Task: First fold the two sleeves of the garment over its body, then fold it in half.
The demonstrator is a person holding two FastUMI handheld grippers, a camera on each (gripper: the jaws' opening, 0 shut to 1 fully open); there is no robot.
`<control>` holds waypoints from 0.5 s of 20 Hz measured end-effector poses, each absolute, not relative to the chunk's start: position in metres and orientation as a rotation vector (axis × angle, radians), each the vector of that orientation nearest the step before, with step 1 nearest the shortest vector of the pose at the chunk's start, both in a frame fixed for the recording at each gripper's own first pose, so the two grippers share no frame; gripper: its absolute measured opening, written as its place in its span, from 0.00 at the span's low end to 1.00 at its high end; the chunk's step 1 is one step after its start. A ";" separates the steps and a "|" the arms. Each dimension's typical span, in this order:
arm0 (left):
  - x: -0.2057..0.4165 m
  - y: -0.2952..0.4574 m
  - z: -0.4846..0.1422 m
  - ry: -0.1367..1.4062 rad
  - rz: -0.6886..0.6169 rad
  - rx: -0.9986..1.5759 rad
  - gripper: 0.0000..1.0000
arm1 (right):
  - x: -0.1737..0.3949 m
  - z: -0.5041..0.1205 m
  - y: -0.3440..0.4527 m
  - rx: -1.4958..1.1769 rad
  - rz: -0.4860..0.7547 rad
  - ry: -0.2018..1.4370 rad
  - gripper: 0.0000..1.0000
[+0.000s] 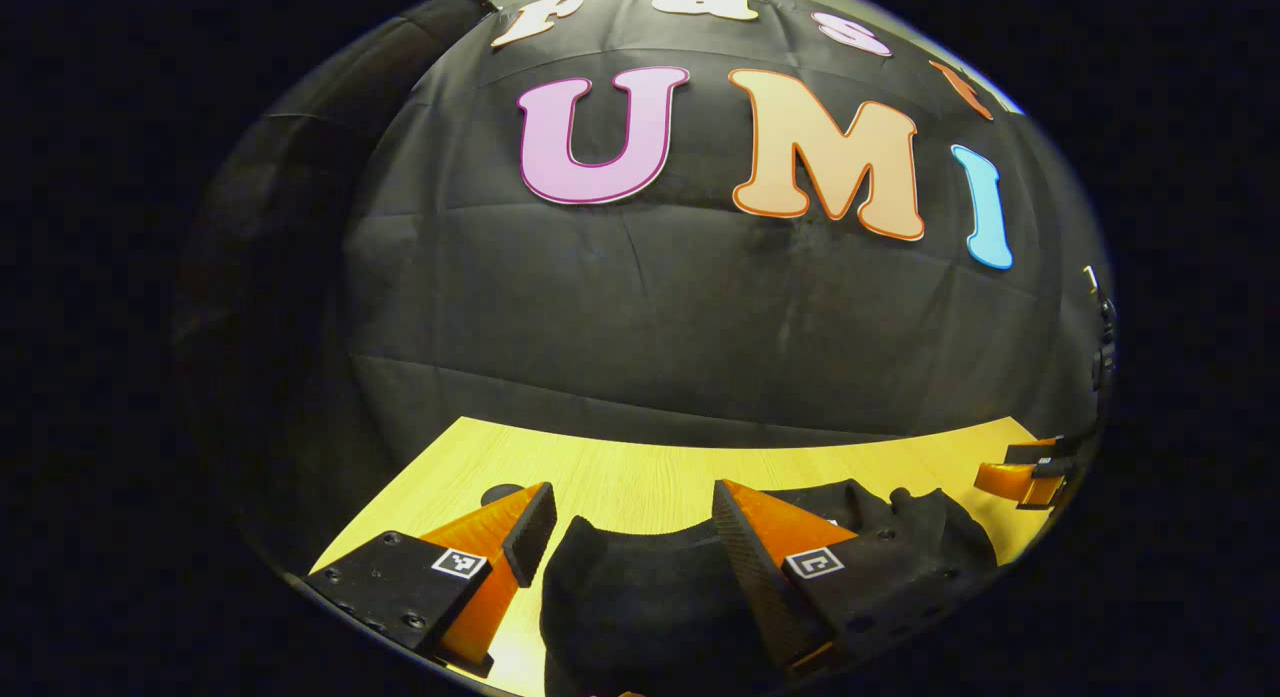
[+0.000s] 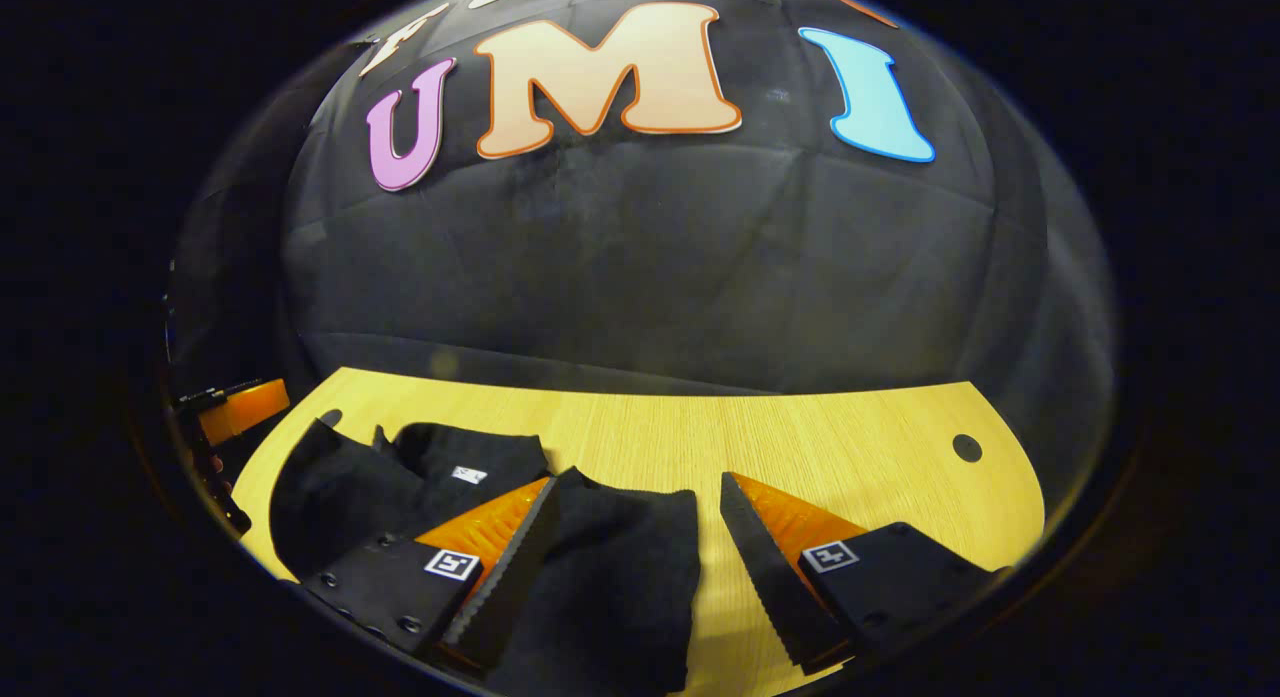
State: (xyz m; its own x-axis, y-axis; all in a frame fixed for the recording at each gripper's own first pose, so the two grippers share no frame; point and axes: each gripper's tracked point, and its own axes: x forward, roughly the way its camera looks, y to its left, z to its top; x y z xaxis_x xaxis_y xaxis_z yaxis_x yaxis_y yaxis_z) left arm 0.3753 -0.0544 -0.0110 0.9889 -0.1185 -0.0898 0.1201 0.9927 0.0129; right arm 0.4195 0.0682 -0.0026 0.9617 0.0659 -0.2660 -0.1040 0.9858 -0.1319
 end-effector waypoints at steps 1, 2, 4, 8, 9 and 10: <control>0.371 -0.056 -0.008 0.091 -0.127 0.014 0.92 | 0.413 0.005 0.070 -0.148 0.086 0.250 1.00; 0.366 -0.056 -0.006 0.094 -0.132 0.013 0.92 | 0.406 0.014 0.073 -0.155 0.090 0.229 1.00; 0.348 -0.056 0.007 0.099 -0.139 0.016 0.93 | 0.387 0.039 0.081 -0.168 0.108 0.176 0.99; 0.307 -0.057 0.052 0.019 -0.151 0.002 0.93 | 0.331 0.084 0.095 -0.181 0.151 0.068 1.00; 0.295 -0.055 0.064 -0.003 -0.143 0.006 0.93 | 0.315 0.095 0.097 -0.187 0.159 0.040 1.00; 0.281 -0.050 0.078 -0.030 -0.134 0.006 0.93 | 0.299 0.103 0.096 -0.195 0.165 0.018 1.00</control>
